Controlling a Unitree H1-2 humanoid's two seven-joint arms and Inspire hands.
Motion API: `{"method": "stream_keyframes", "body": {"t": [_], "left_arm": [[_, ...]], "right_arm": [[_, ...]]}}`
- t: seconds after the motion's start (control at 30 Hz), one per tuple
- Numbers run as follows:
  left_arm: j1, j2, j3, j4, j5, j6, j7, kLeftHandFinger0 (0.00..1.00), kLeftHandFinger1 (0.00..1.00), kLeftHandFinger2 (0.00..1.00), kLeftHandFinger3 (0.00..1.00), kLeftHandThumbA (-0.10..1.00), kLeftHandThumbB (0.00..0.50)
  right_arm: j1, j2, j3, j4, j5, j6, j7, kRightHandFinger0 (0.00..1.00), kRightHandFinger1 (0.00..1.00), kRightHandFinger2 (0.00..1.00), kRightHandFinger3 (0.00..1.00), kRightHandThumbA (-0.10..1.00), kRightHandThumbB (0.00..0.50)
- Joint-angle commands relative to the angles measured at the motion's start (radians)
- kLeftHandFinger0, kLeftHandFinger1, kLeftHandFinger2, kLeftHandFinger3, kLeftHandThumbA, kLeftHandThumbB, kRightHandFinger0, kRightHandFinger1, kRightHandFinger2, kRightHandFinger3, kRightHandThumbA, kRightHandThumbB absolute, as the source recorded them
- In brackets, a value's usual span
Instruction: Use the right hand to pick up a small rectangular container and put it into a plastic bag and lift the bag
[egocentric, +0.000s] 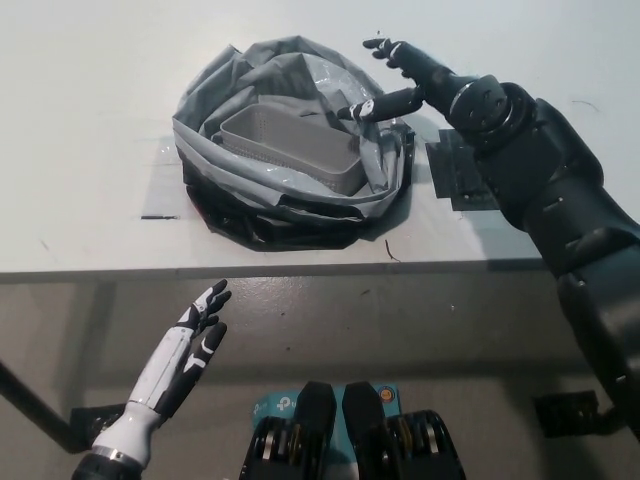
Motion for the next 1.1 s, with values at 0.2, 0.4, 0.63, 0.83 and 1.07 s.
{"method": "stream_keyframes", "body": {"t": [0.2, 0.4, 0.63, 0.83, 1.07], "left_arm": [[-0.028, 0.013, 0.0, -0.023, 0.008, -0.013, -0.011, 1.0, 1.0, 1.0, 1.0, 1.0, 0.205], [-0.04, 0.012, 0.0, -0.013, 0.001, -0.017, -0.015, 1.0, 1.0, 1.0, 1.0, 1.0, 0.201], [-0.05, 0.01, -0.001, -0.013, -0.001, -0.013, -0.017, 1.0, 1.0, 1.0, 1.0, 1.0, 0.204], [-0.067, 0.01, 0.0, -0.005, -0.001, -0.013, -0.017, 1.0, 1.0, 1.0, 1.0, 1.0, 0.217], [-0.076, 0.012, -0.004, -0.007, 0.003, -0.01, -0.021, 1.0, 1.0, 1.0, 1.0, 1.0, 0.195]], "right_arm": [[-0.052, -0.001, -0.005, 0.009, 0.053, 0.122, 0.131, 1.0, 1.0, 1.0, 1.0, 0.86, 0.455], [-0.062, -0.006, 0.026, 0.022, 0.031, 0.151, 0.179, 0.6, 0.9, 1.0, 1.0, 0.93, 0.432], [-0.081, -0.017, 0.101, 0.046, -0.004, 0.191, 0.31, 0.38, 0.59, 0.96, 1.0, 0.99, 0.436], [-0.074, -0.018, 0.061, 0.037, 0.054, 0.193, 0.237, 0.0, 0.01, 0.27, 0.68, 0.65, 0.376], [-0.086, -0.029, -0.005, 0.021, 0.092, 0.197, 0.176, 0.0, 0.22, 0.54, 0.6, 0.65, 0.345]]}}
